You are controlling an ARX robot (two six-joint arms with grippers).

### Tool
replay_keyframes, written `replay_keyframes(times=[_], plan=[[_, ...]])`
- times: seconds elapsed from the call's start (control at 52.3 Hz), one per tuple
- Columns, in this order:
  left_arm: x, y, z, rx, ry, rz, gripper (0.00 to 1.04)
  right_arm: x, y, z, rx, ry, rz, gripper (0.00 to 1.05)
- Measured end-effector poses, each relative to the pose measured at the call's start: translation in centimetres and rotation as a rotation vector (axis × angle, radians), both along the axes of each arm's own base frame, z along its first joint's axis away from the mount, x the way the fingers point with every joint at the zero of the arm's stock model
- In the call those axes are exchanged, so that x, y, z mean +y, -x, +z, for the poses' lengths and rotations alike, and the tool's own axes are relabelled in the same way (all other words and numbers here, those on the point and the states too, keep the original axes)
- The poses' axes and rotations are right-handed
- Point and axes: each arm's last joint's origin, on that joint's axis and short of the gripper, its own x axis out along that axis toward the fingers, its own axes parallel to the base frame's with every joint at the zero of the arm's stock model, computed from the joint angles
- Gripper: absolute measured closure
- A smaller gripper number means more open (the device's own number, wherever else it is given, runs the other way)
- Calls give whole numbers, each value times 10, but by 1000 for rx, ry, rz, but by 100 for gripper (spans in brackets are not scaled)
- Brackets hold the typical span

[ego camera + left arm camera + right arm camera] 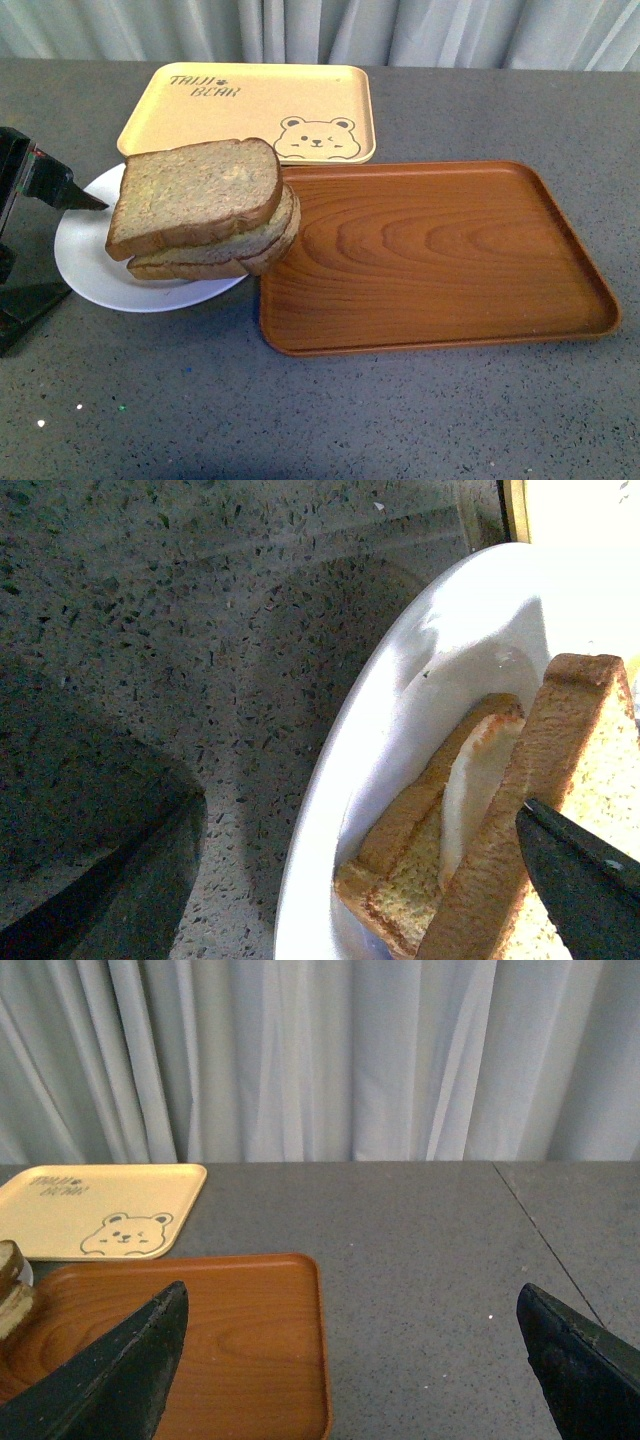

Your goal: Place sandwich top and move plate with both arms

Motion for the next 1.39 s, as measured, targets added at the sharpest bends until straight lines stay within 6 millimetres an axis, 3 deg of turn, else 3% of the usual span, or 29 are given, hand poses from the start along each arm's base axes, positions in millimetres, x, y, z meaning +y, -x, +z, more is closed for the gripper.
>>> replay_keyframes(times=[0.42, 0.592, 0.955, 1.032, 1.395], plan=[[-4, -1, -5, -10, 76, 25, 11, 0, 0, 0, 0, 0, 0, 9], [-5, 3, -13, 19, 118, 44, 44, 0, 0, 0, 0, 0, 0, 9], [-8, 6, -21, 46, 161, 22, 97, 0, 0, 0, 0, 0, 0, 9], [-9, 5, -20, 26, 171, 8, 102, 0, 0, 0, 0, 0, 0, 9], [-12, 12, -19, -18, 188, 9, 102, 0, 0, 0, 0, 0, 0, 9]])
